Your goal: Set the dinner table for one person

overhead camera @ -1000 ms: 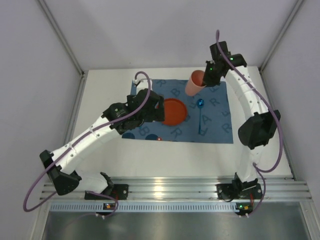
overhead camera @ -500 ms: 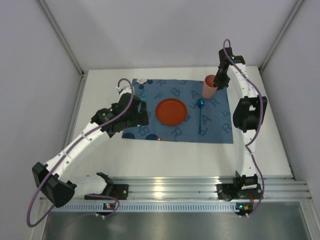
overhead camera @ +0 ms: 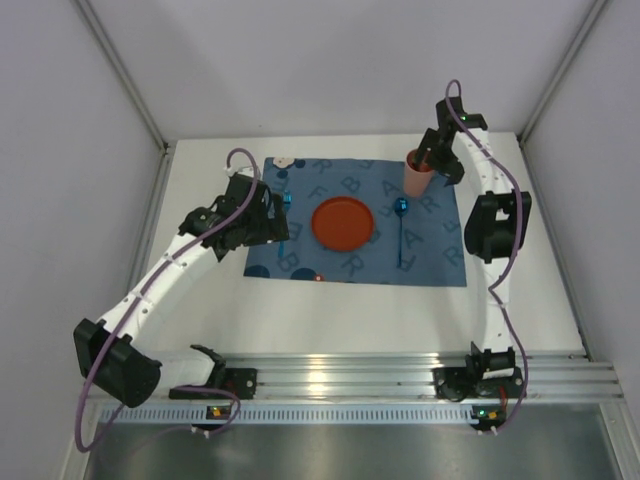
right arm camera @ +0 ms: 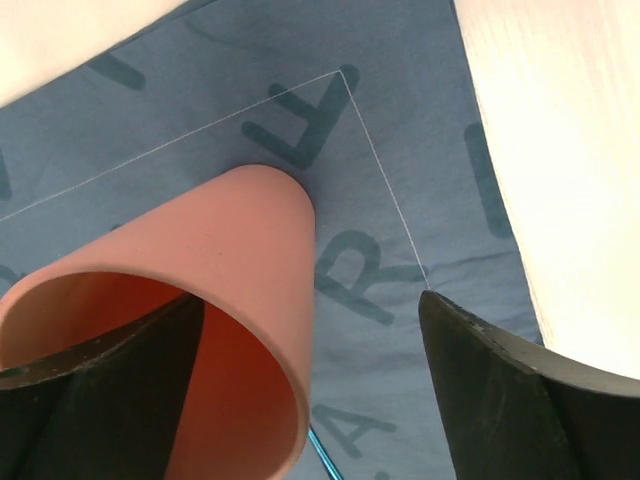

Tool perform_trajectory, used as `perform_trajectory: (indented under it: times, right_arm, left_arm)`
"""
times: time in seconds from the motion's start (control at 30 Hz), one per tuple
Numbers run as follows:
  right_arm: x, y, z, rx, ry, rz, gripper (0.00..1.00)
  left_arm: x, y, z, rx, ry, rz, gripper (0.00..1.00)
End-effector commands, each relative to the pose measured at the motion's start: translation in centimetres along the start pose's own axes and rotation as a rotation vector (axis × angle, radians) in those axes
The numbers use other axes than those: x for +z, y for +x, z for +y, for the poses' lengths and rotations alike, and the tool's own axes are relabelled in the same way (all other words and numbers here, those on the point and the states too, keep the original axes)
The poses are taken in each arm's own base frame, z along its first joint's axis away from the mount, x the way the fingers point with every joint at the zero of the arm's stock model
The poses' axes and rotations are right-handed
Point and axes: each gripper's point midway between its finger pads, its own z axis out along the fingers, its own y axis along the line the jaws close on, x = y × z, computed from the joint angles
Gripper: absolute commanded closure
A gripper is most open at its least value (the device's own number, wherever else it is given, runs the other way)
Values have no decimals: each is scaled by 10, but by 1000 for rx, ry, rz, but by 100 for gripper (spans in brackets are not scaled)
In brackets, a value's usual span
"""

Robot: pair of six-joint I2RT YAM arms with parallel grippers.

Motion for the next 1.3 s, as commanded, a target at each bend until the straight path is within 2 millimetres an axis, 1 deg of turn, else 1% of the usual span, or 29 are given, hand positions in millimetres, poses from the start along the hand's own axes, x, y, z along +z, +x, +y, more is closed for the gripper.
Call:
perform_trajectory:
  times: [0.0, 0.03, 0.1, 0.13, 0.2, 0.23, 0.27, 0.3, 0.33, 0.37, 0.4, 0.43, 0.47, 0.5, 0.53, 0.6, 0.63, 0.67, 0.7, 0.73, 0.77, 0.8, 0.83, 0.87, 0.9, 0.97, 1.0, 1.1, 1.27]
  right_arm:
    - [-41, -27, 17, -7, -87, -104, 10]
    - [-63, -35, 20, -11, -114, -141, 8]
    - [-88, -42, 23, -21, -154, -176, 7]
    - [-115, -47, 24, -22, -183, -212, 7]
    - [-144, -47, 24, -41, -215, -248, 6]
    - [-174, -44, 22, -53, -238, -283, 7]
    - [-191, -42, 21, -64, -253, -305, 7]
    - [-232, -40, 18, -88, -297, -368, 6]
    - [-238, -28, 20, -120, -319, -371, 5]
    - [-254, -20, 23, -152, -357, -400, 4]
    - [-307, -6, 22, -215, -466, -486, 0]
    - [-298, 17, 32, -272, -524, -481, 0]
    - [-311, 35, 34, -309, -594, -502, 0]
    - [-354, 63, 33, -334, -753, -536, 0]
    - [-322, 89, 30, -314, -779, -472, 0]
    - [-314, 130, 22, -279, -868, -388, 0]
    - [-297, 158, 7, -274, -868, -339, 0]
    - [-291, 172, 2, -269, -879, -306, 0]
    - [-304, 190, -4, -268, -939, -292, 0]
    - [-293, 207, -10, -262, -948, -253, 0]
    - [-297, 215, -14, -256, -969, -252, 0]
    - [-316, 221, -22, -245, -1012, -299, 0]
    - [-317, 228, -27, -240, -1021, -308, 0]
    - [-324, 230, -32, -215, -1034, -327, 0]
    - [-341, 236, -40, -210, -1072, -383, 0]
    - [-342, 243, -50, -143, -1072, -387, 0]
    - [-348, 250, -58, -134, -1091, -416, 0]
    - [-350, 266, -69, -110, -1113, -411, 0]
    - [-355, 278, -82, -139, -1095, -408, 0]
  left_arm:
    - [4, -14, -14, 11, 60, -23, 1]
    - [4, -15, -15, 10, 63, -23, 1]
    - [6, -20, -20, 9, 72, -21, 2]
    - [8, -21, -21, 11, 70, -15, 2]
    - [8, -27, -25, 9, 80, -20, 1]
    - [10, -27, -27, 9, 78, -13, 1]
    - [8, -32, -29, 5, 86, -20, 2]
    - [10, -32, -31, 6, 83, -15, 2]
    - [10, -35, -32, -2, 82, -17, 2]
    - [8, -39, -34, -8, 85, -22, 2]
    - [6, -40, -35, -13, 91, -26, 2]
    - [5, -41, -37, -24, 98, -28, 2]
    - [5, -41, -38, -29, 102, -24, 2]
    - [4, -42, -38, -36, 106, -24, 2]
    - [3, -42, -41, -51, 114, -23, 2]
    - [1, -40, -41, -76, 121, -17, 2]
    - [-5, -46, -41, -116, 124, -48, 2]
    - [-4, -44, -38, -131, 115, -57, 2]
    - [-13, -48, -35, -151, 120, -89, 2]
    - [-15, -53, -35, -181, 122, -120, 2]
    - [-14, -52, -27, -189, 96, -144, 1]
    - [-25, -59, -20, -205, 88, -202, 1]
    - [-29, -67, -18, -219, 91, -256, 2]
    - [-22, -60, -8, -202, 56, -278, 2]
    - [-34, -69, 3, -213, 42, -361, 3]
    - [-35, -72, 13, -140, 31, -463, 4]
    - [-49, -77, 22, -129, 23, -529, 4]
    - [-56, -75, 29, -47, 30, -604, 4]
    - [-57, -58, 35, -20, 31, -549, 8]
